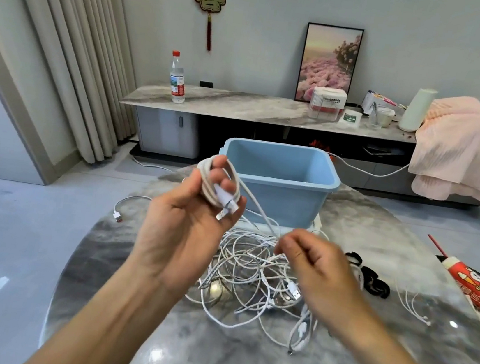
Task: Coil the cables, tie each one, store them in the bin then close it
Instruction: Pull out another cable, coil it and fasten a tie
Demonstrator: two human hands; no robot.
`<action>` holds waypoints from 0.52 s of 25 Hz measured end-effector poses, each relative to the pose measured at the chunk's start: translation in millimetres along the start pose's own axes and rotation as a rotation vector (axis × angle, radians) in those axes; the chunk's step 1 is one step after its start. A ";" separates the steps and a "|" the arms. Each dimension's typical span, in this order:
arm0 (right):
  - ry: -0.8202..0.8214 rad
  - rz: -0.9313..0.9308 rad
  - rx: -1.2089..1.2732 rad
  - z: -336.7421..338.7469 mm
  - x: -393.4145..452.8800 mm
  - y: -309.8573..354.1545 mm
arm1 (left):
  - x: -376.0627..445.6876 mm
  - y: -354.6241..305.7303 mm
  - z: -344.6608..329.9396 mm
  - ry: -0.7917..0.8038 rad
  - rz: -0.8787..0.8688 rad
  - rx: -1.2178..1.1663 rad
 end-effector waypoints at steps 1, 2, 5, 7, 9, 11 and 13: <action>0.084 0.059 -0.135 -14.6 -11.3 7.8 | 4.3 2.3 4.0 -0.028 -0.037 0.049; 0.180 0.087 -0.240 -31.1 -24.0 15.2 | 8.6 2.7 8.4 -0.049 -0.104 0.144; 0.331 0.066 -0.361 -47.5 -43.7 46.3 | 5.7 -7.3 9.1 -0.029 -0.498 0.715; 0.345 0.078 -0.431 -31.6 -38.5 66.7 | -6.5 2.8 -3.4 0.108 -0.730 1.135; 0.322 0.208 -0.530 -11.4 -28.8 80.1 | -15.1 15.9 -14.4 0.234 -0.864 1.410; 0.150 0.475 -0.621 14.8 -14.7 91.2 | -15.9 25.1 -18.7 0.317 -0.774 1.457; 0.008 0.578 -0.636 43.2 0.5 81.6 | -17.4 31.0 -20.1 0.382 -0.579 1.340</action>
Point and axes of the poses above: each hand's wrist, its own x-axis towards the middle knuckle, its own z-axis out of the back of the hand, y = z × x, the point moved 9 cm from there along x, towards the middle knuckle, and after that the axes turned 12 degrees about -y, right-handed, at the moved point
